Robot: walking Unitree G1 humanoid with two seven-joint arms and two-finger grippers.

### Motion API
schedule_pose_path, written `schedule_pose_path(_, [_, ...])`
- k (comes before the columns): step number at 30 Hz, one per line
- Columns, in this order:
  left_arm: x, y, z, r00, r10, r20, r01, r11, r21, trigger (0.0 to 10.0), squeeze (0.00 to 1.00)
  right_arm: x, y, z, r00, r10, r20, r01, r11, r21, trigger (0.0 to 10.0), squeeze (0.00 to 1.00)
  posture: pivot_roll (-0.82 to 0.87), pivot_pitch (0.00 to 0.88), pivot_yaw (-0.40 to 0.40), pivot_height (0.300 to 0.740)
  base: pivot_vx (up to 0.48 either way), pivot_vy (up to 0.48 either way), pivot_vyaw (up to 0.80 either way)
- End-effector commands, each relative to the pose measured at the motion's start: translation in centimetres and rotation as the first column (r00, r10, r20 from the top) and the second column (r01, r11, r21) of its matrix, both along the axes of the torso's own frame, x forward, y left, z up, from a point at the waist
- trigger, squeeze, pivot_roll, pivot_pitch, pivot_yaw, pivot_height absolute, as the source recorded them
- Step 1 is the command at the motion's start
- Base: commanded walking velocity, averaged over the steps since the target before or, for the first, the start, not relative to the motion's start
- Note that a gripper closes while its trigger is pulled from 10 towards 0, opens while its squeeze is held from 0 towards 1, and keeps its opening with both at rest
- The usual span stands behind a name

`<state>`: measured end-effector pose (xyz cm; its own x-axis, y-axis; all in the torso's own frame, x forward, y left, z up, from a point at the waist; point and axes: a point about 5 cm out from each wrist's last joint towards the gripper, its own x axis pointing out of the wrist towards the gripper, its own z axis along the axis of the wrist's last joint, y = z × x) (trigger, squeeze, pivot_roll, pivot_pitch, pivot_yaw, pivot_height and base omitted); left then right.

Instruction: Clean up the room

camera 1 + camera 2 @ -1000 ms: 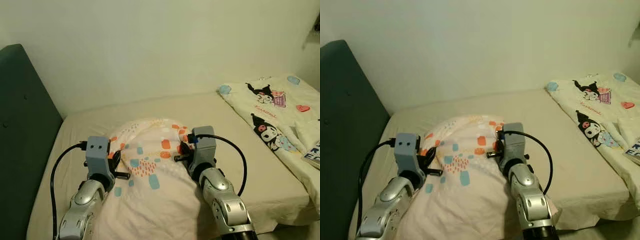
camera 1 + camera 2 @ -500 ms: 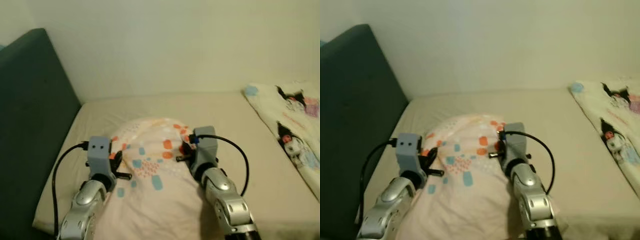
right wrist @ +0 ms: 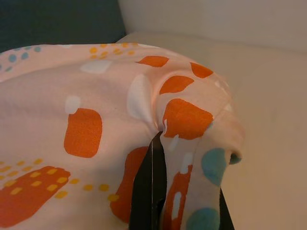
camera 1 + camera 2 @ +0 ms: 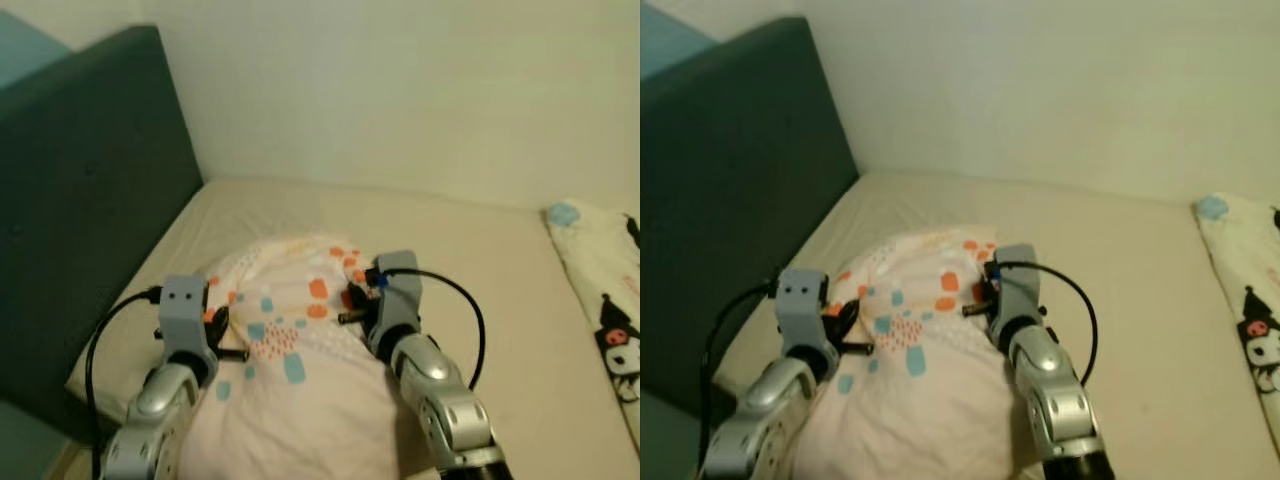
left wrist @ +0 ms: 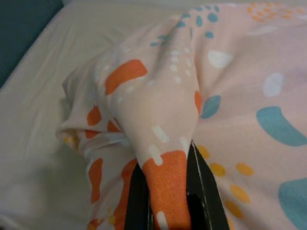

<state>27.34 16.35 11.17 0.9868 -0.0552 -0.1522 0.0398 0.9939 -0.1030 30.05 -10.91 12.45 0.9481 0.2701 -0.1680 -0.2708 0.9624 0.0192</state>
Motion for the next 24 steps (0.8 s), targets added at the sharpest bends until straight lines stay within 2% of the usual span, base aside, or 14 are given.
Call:
schedule_pose_path(1, [-0.1, 1.7, 0.3, 0.996, 0.088, 0.010, -0.088, 0.996, 0.023, 10.0, 0.00, 0.0, -0.7, 0.5, 0.999, -0.028, 0.025, 0.028, 1.000, -0.005, 10.0, 0.00, -0.09, 0.080, 0.004, 0.740, 0.000, 0.480, 0.00])
schedule_pose_path(9, [-0.2, 2.2, 0.3, 0.995, 0.102, 0.009, -0.102, 0.994, 0.050, 10.0, 0.00, -0.1, -0.5, 0.4, 1.000, -0.003, 0.013, 0.003, 1.000, 0.004, 10.0, 0.00, -0.08, 0.081, 0.004, 0.740, 0.000, 0.480, 0.00])
schedule_pose_path(11, [-0.1, 2.1, 0.4, 0.995, 0.096, 0.013, -0.096, 0.992, 0.086, 10.0, 0.00, -0.1, -0.5, 0.3, 1.000, 0.000, 0.010, 0.000, 1.000, 0.006, 10.0, 0.00, -0.08, 0.081, 0.004, 0.740, 0.000, 0.000, 0.00])
schedule_pose_path(14, [-0.2, 2.3, 0.6, 0.993, 0.112, 0.025, -0.113, 0.990, 0.082, 10.0, 0.00, -0.2, -0.4, 0.2, 1.000, 0.001, 0.007, -0.002, 1.000, 0.012, 10.0, 0.00, -0.08, 0.083, 0.004, 0.740, 0.000, 0.000, 0.00])
schedule_pose_path(15, [-0.2, 2.3, 0.9, 0.992, 0.113, 0.054, -0.117, 0.989, 0.086, 10.0, 0.00, -0.2, -0.4, 0.3, 1.000, 0.004, 0.009, -0.004, 1.000, 0.024, 10.0, 0.00, -0.08, 0.083, 0.004, 0.740, 0.000, 0.000, 0.00])
schedule_pose_path(24, [-0.2, 1.6, 1.3, 0.995, 0.073, 0.067, -0.079, 0.993, 0.088, 10.0, 0.00, -0.2, -0.6, 0.2, 1.000, -0.015, 0.007, 0.015, 0.999, 0.039, 10.0, 0.00, -0.08, 0.086, 0.005, 0.740, 0.000, 0.000, 0.00])
